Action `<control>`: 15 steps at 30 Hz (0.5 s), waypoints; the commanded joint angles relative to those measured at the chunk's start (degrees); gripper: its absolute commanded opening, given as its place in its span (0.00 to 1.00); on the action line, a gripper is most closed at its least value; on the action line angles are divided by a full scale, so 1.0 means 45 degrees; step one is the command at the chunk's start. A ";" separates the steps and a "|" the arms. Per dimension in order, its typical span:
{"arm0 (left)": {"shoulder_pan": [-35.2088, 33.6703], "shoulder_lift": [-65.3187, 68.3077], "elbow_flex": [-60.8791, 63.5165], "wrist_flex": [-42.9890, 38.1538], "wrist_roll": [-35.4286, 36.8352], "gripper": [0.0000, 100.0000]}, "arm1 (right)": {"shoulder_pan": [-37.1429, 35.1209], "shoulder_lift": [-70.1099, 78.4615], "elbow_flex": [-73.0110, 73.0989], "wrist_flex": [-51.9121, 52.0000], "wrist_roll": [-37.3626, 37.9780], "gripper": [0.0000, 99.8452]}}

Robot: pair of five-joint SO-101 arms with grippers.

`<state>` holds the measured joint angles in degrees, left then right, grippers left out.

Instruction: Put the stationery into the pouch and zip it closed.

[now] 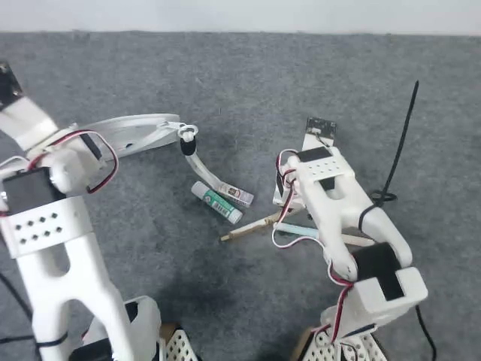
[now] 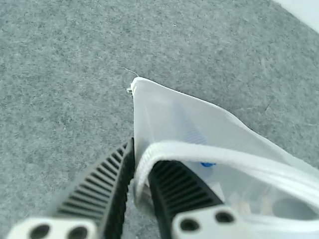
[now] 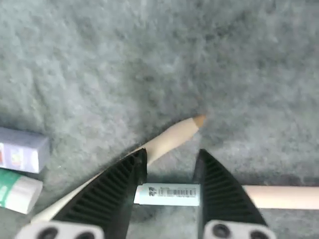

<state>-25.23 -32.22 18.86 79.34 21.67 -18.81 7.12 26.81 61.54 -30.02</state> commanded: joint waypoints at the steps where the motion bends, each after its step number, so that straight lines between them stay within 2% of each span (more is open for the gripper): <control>1: -0.0020 -0.0078 -0.0107 -0.0391 0.0234 0.01 | 0.0186 0.0381 -0.0645 -0.0029 -0.0156 0.06; 15: -0.0020 -0.0078 0.0029 -0.0469 0.0234 0.01 | 0.0322 0.1514 -0.1407 -0.0029 -0.0156 0.11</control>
<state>-25.23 -32.22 18.86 79.34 21.67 -18.81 10.55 23.21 61.54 -30.20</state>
